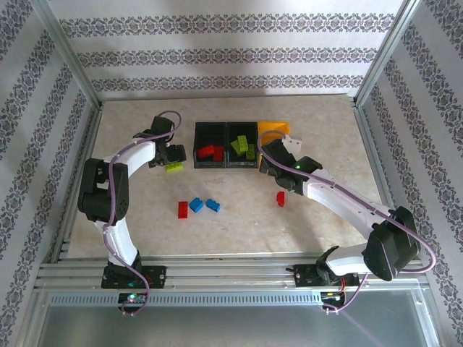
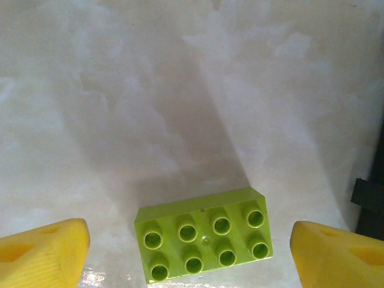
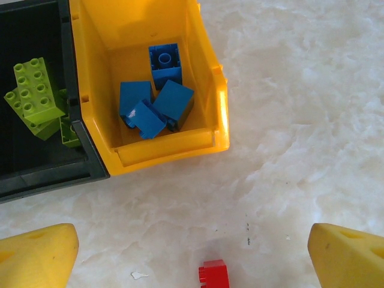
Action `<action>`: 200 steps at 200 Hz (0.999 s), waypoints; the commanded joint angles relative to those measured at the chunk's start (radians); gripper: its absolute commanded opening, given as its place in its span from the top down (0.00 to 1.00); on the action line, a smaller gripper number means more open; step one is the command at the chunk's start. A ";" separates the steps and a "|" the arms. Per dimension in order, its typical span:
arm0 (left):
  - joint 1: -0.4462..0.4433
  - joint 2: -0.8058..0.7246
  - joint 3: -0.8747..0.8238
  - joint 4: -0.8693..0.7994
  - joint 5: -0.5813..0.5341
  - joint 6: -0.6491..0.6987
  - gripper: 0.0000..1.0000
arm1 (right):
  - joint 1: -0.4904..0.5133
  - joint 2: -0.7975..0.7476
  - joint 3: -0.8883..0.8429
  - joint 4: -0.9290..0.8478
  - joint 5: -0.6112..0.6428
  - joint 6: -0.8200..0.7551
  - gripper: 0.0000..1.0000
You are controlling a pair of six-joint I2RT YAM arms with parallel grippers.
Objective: Sort the legos into containers by color
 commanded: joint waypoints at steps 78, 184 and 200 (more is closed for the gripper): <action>-0.008 0.110 0.046 -0.033 -0.046 0.022 0.12 | 0.016 -0.003 0.023 0.010 0.007 0.001 0.02; -0.001 0.150 0.090 -0.055 -0.082 0.071 0.31 | 0.017 -0.012 0.015 0.008 0.011 0.003 0.02; -0.001 0.146 0.095 -0.061 -0.079 0.071 0.32 | 0.017 -0.016 0.011 0.008 0.011 0.009 0.02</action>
